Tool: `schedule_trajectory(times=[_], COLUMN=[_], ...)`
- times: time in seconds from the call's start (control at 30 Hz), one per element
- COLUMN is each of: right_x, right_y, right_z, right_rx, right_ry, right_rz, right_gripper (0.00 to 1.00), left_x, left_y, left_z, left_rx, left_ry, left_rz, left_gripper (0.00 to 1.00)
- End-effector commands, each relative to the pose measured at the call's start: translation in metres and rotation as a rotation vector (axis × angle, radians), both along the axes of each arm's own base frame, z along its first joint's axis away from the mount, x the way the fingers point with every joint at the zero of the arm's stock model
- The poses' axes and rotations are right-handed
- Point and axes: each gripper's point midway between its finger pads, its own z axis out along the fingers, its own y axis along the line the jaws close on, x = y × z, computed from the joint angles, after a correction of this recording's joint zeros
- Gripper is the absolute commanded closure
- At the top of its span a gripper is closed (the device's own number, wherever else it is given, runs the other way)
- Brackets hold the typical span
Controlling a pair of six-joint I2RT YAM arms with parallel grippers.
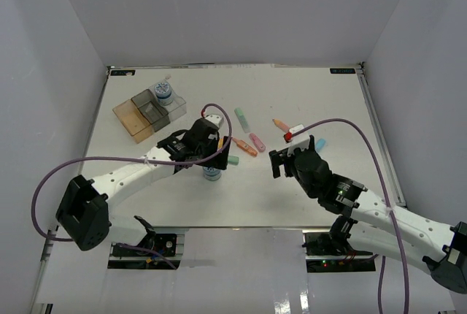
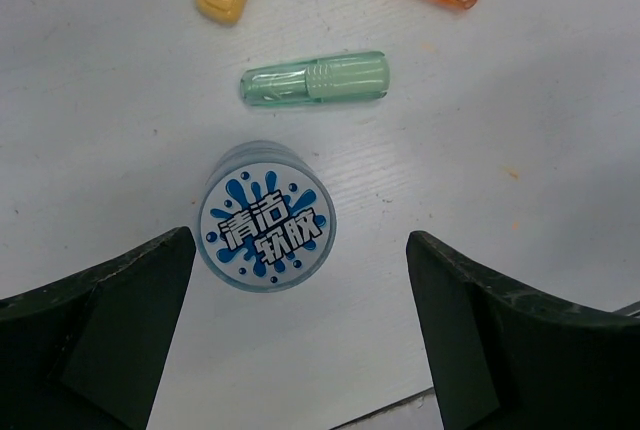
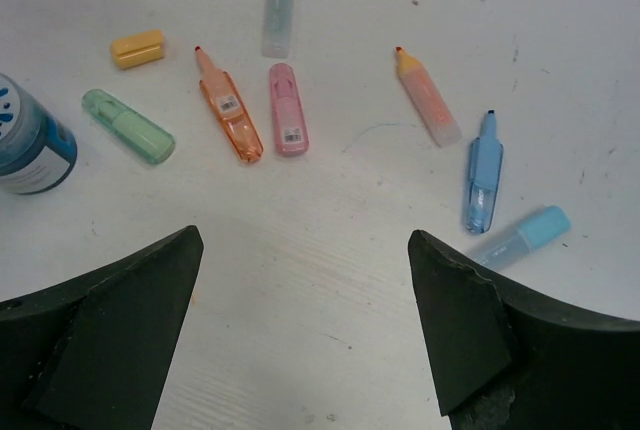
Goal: Sort the stationery into containers
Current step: Pick up the stationery from the center of the board.
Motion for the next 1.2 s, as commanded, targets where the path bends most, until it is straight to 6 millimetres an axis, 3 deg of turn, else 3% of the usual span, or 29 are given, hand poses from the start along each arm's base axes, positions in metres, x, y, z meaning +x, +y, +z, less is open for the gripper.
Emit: schedule_trajectory(times=[0.0,0.1,0.4,0.63,0.73,0.77,1.0,1.1,1.17], right_x=[0.005,0.004,0.002,0.002,0.002,0.002,0.001,0.000,-0.001], right_y=[-0.025,-0.033,-0.035,-0.038,-0.039,-0.039,-0.038,-0.038,-0.036], right_z=[0.012,0.015,0.008,0.006,0.005,0.005,0.009,0.012,0.014], right_rx=[0.063,0.063,0.053,0.047,0.048,0.046,0.059,0.068,0.077], right_ry=[-0.048,-0.070,-0.066,-0.067,-0.067,-0.068,-0.076,-0.078,-0.079], right_rz=[-0.135,-0.151,-0.147,-0.155,-0.157,-0.158,-0.145,-0.138,-0.130], right_gripper=[0.10,0.10,0.10,0.10,0.10,0.10,0.10,0.10,0.10], left_x=[0.004,0.004,0.005,0.000,0.000,0.000,0.011,0.026,0.049], left_y=[0.008,0.013,0.011,0.000,-0.002,-0.003,-0.005,0.004,0.021], left_z=[-0.006,-0.022,-0.031,-0.041,-0.043,-0.043,-0.015,0.002,0.017], left_rx=[0.076,0.136,0.140,0.121,0.121,0.118,0.092,0.104,0.086], left_ry=[0.001,0.027,0.053,0.095,0.103,0.102,0.035,-0.007,-0.023], left_rz=[0.092,0.123,0.149,0.118,0.111,0.110,0.119,0.150,0.209], left_gripper=[0.02,0.02,0.02,0.09,0.14,0.21,0.53,0.60,0.61])
